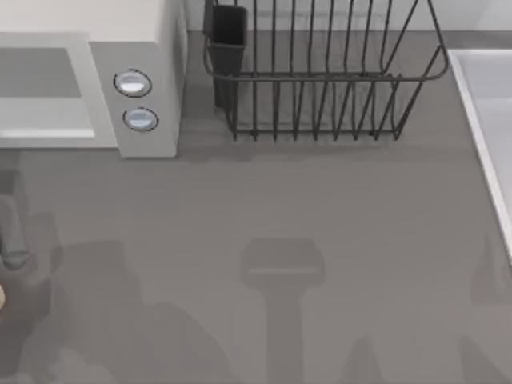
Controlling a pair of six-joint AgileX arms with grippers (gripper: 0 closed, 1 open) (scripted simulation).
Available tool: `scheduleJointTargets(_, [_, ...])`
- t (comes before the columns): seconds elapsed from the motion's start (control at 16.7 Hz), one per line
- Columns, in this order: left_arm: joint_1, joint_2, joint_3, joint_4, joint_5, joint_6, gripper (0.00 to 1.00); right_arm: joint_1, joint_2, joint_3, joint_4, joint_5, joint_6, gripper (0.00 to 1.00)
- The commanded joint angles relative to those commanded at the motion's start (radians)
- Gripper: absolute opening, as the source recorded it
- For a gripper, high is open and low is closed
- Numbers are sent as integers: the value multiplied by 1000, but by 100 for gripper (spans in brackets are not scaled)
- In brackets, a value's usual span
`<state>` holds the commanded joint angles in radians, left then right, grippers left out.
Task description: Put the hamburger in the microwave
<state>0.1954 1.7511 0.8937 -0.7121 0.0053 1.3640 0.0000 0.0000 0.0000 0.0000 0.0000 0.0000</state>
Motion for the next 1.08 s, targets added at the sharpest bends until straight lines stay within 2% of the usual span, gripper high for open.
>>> scheduleJointTargets(0.18, [2, -22, 49, -72, 0, 2, 0, 0, 0, 0, 0, 0, 0, 100])
scheduleJointTargets(0.6, [-4, -144, 236, -394, 0, -3, 0, 0, 0, 0, 0, 0, 0, 100])
scheduleJointTargets(1.08, [-1, -145, 255, -382, 7, -30, 0, 0, 0, 0, 0, 0, 0, 100])
